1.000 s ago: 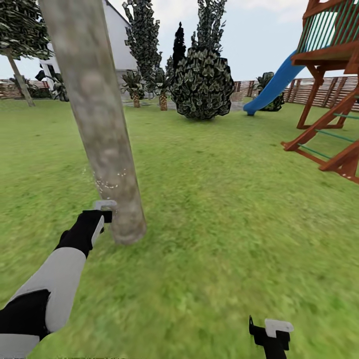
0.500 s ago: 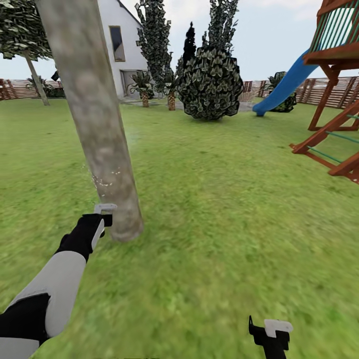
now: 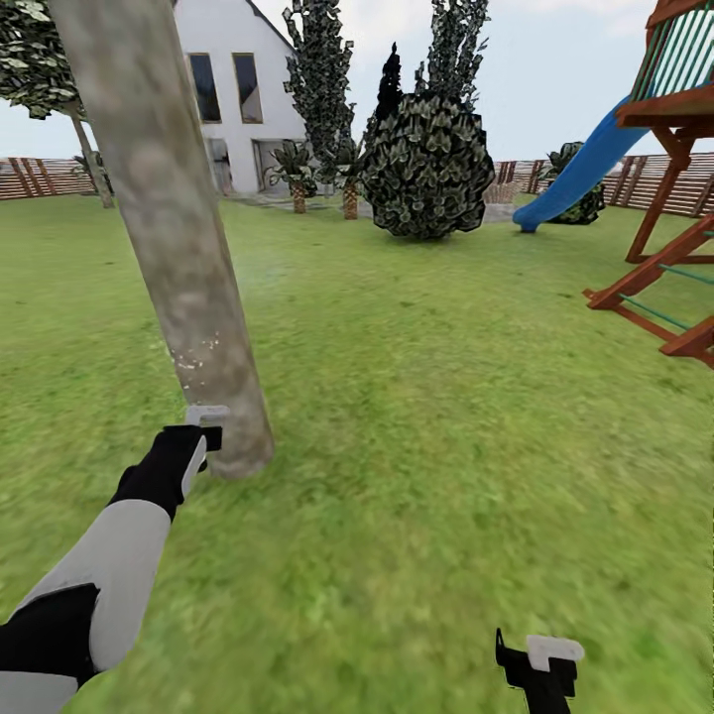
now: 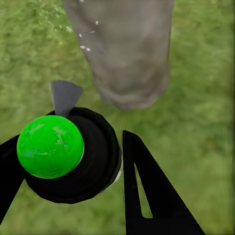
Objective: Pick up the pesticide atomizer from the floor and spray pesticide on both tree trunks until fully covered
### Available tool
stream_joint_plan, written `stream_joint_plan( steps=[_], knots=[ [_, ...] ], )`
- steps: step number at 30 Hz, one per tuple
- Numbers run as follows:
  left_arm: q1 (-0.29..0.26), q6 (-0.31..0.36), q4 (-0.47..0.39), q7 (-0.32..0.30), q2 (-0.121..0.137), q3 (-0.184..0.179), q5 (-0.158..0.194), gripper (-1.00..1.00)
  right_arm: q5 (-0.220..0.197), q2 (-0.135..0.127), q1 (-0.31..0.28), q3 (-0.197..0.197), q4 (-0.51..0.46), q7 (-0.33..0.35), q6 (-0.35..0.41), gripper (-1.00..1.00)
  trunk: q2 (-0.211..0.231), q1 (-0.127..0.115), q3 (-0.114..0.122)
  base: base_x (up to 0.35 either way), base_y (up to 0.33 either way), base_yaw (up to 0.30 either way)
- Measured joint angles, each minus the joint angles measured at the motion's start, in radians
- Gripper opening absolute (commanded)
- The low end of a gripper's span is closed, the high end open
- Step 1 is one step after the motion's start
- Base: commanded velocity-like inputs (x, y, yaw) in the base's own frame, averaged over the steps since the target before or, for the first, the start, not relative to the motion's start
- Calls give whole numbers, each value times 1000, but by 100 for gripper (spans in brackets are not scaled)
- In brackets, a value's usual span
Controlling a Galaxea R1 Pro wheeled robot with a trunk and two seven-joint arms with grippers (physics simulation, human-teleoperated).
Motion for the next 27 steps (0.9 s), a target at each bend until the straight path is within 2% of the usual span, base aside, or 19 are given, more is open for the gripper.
stream_joint_plan(
  steps=[5,8,10,12,13,14,17,18,20,22,24,25,26,27],
  knots=[
    [9,-1,4,3,2,-1,3,-100,0,0,0,0,0,0,0,100,0,0,0,235,-192,110],
    [53,-2,5,4,-2,-1,6,-100,0,1,0,0,0,0,0,100,0,0,0,241,-186,272],
    [70,-3,5,5,-16,-3,12,-100,0,1,0,1,0,0,0,100,0,0,0,238,-186,178],
    [74,-4,4,5,-41,-2,7,-100,0,1,1,0,0,0,0,100,0,0,0,236,-186,36],
    [76,-3,4,5,-40,0,1,-100,0,1,1,0,0,0,0,100,0,0,0,234,-186,11],
    [77,-3,4,4,-31,5,-3,-100,0,1,0,0,0,0,0,100,0,0,0,231,-188,6],
    [100,-3,4,2,18,36,-7,-100,0,1,1,0,0,0,0,100,0,0,0,224,-196,1],
    [106,-7,4,4,22,38,0,-100,0,1,0,1,0,0,0,100,0,0,0,201,-206,0],
    [123,-10,5,6,13,36,6,-100,0,1,0,1,0,0,0,100,0,0,0,191,-212,0],
    [131,-13,5,7,-23,35,14,-100,0,2,0,1,0,0,0,100,0,0,0,129,-239,117],
    [132,-12,1,7,-38,37,4,-100,0,2,0,1,0,0,0,100,0,0,0,38,-263,233],
    [133,-12,1,7,-32,41,-1,-100,0,2,0,1,0,0,0,100,0,0,0,13,-270,262],
    [136,-12,0,7,-15,44,-7,-100,0,2,0,1,0,0,0,100,0,0,0,3,-272,273],
    [150,-16,-4,3,30,80,18,-100,0,2,0,1,1,0,0,100,0,0,0,1,-272,276]
  ],
)
